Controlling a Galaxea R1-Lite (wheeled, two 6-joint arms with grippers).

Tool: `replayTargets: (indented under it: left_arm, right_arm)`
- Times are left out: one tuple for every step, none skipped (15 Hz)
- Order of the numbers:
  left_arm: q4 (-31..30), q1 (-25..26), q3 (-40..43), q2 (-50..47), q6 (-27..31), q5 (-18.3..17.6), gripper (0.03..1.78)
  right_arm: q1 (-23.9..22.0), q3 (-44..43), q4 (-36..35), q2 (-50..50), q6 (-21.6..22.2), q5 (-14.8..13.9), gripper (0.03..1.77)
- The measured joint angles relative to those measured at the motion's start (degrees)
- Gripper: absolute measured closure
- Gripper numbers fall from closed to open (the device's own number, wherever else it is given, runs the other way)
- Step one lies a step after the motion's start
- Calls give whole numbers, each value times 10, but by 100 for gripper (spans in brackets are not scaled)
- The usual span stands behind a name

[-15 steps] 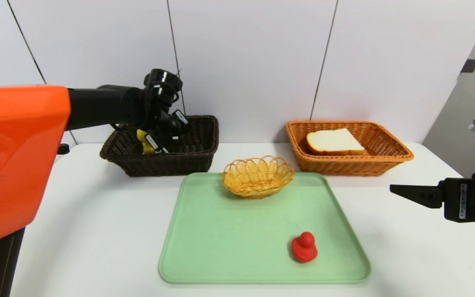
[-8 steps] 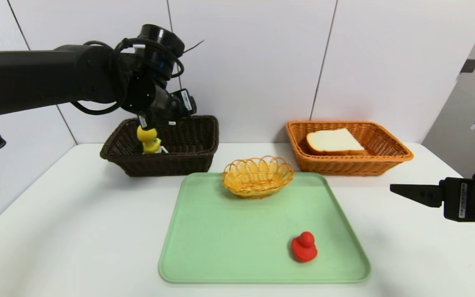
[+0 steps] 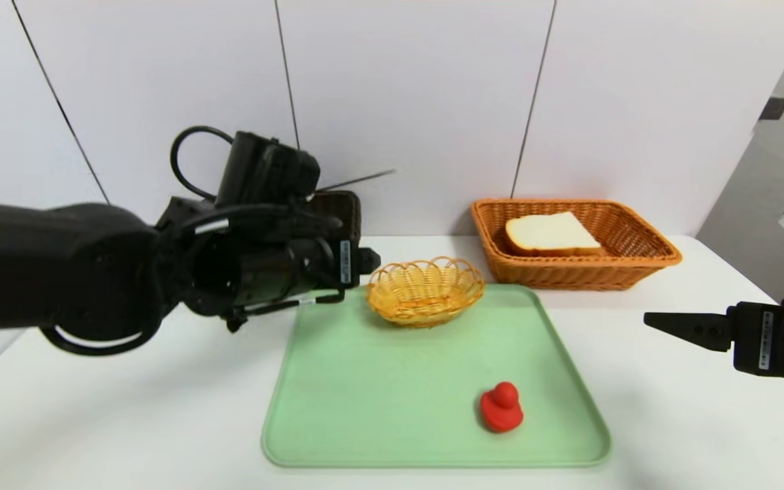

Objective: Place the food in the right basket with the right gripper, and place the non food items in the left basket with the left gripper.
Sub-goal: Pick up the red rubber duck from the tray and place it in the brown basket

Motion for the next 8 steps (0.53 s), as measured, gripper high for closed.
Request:
replayTargets:
  left_arm:
    - [-64,-6,58,-9,25,-31,17]
    - [-133,-13,115,-17,50,-70,17]
    - [-193,-19,162,-22,71,-109,16]
    - [-247,-26,203,-26,87,-149,15]
    - [-295,-35,239,-31,99,-192,15]
    - [-328,-43,262,-33,105,-232,14]
    - [-347,-52,279,-34,107,-267,14]
    - [-351,-60,287,-34,109,-291,14]
  right_arm:
    - [0,3,0,-3,3,0,9]
    - [0,8,0,-5,7,3,9]
    - [0,11,0,-8,12,4,9]
    - [0,14,0,-11,14,6,9]
    - [-1,17,-3,-13,15,9,9]
    - [-4,20,-10,-14,15,13,9]
    - [-8,23,-19,-14,15,16,9]
    - [-12,26,-24,-14,15,17,9]
